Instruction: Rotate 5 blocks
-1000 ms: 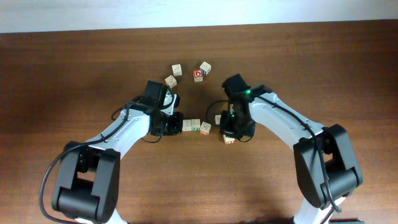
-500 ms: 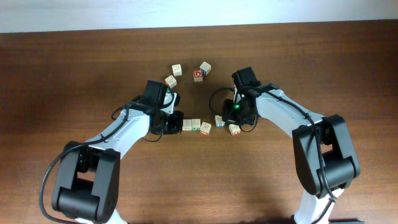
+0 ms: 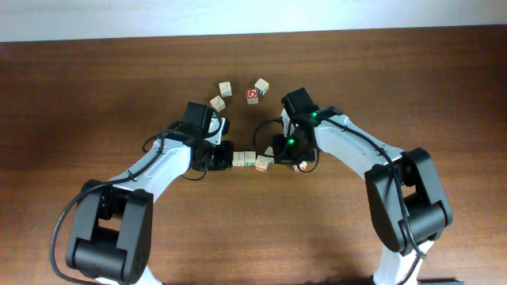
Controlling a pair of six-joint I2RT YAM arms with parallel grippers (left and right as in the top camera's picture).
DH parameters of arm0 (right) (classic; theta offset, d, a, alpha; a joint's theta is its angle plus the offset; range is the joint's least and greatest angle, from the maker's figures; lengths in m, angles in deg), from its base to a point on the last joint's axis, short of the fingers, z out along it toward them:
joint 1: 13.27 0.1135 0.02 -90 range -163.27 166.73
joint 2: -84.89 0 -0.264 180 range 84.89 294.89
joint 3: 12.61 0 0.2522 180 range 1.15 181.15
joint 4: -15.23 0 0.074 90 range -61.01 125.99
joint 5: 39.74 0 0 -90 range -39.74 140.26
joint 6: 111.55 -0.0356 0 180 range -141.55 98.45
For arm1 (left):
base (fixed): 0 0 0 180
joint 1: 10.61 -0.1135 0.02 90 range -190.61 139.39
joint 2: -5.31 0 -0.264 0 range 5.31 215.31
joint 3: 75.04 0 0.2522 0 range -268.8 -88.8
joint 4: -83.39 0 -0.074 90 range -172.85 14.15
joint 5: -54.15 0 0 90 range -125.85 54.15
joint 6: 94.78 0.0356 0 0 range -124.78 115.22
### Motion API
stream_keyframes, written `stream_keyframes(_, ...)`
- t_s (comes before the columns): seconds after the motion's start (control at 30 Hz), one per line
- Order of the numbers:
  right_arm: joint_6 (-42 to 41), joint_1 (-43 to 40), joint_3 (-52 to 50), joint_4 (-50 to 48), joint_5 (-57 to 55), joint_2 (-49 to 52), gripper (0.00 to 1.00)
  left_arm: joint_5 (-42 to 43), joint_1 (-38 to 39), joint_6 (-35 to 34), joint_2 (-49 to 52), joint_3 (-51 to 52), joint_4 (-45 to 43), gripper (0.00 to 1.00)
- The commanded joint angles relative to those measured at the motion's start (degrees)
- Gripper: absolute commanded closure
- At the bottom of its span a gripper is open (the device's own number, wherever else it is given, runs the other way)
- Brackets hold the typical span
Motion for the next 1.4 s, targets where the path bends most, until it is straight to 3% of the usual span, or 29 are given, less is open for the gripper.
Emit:
stream_keyframes(0.0, 3.0, 0.0, 6.4, 4.0, -1.8, -0.6, 0.96, 0.4, -0.1, -0.4, 0.5, 0.1, -0.2, 1.0)
stream_keyframes(0.1, 4.2, 0.4, 11.3, 10.0, -1.7, -1.2, 0.96, 0.4, -0.1, -0.4, 0.5, 0.1, -0.2, 1.0)
stream_keyframes(0.23, 0.9, 4.4, 8.9, 12.0, -1.9, -0.9, 0.95, 0.0, -0.1, -0.4, 0.5, 0.1, -0.1, 1.0)
stream_keyframes(0.43, -8.8, 6.5, 4.3, 8.9, -6.4, 0.6, 0.95, 0.0, -0.1, -0.4, 0.5, 0.1, -0.1, 1.0)
stream_keyframes(1.03, -9.2, 6.4, 4.2, -2.0, -6.1, 4.3, 0.96, 0.0, -0.1, -0.4, 0.5, 0.1, -0.1, 1.0)
stream_keyframes(1.37, -7.3, 8.1, 8.7, 10.6, -5.9, 4.0, 0.96, 0.0, -0.1, -0.4, 0.5, 0.1, 0.1, 1.0)
